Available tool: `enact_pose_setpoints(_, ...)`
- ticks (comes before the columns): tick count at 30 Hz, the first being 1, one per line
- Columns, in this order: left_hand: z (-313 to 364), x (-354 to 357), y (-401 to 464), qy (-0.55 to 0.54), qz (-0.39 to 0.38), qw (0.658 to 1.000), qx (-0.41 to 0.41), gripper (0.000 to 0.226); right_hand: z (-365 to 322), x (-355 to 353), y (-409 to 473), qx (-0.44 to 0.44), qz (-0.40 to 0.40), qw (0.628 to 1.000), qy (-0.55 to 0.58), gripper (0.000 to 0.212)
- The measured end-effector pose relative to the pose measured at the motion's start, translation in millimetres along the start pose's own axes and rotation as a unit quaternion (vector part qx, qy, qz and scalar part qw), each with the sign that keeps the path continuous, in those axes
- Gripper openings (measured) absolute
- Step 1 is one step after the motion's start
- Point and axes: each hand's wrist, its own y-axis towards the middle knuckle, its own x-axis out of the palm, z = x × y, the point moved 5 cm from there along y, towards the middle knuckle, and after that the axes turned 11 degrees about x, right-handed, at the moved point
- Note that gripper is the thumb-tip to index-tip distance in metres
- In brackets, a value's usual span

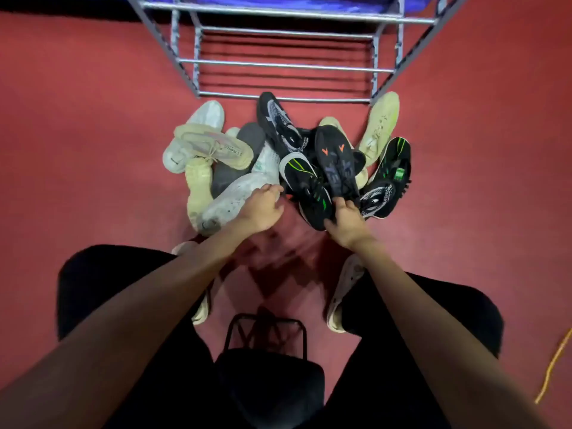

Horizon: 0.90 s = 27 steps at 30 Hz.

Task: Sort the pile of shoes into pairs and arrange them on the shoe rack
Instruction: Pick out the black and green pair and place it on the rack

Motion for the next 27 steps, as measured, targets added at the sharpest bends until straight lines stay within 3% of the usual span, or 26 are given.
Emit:
enact_pose_setpoints(5, -22, 40, 74, -0.009, 0.050, 0.999, 0.019, 0.065, 19, 24, 74, 0.006, 0.094, 0.995, 0.021, 0.054)
enact_pose_setpoints(11, -40, 63, 141, -0.001, 0.133, 0.991, 0.024, 0.094, 73, 1, 161, 0.093, 0.247, 0.955, 0.137, 0.050)
enact_pose_setpoints(16, -47, 67, 167, 0.038, 0.161, 0.986, 0.008, 0.083, 101, 1, 195, 0.106, 0.280, 0.948, 0.107, 0.046)
enact_pose_setpoints(19, -52, 69, 170, 0.008, 0.173, 0.985, -0.018, 0.076, 115, 12, 201, 0.094, 0.279, 0.952, 0.088, 0.051)
enact_pose_setpoints(23, -48, 56, 164, -0.019, 0.219, 0.976, -0.009, 0.068, 125, 24, 195, 0.069, 0.294, 0.949, 0.094, 0.051)
enact_pose_setpoints(27, -37, 55, 153, -0.020, 0.214, 0.976, 0.028, 0.057, 135, 31, 184, 0.054, 0.325, 0.938, 0.110, 0.050)
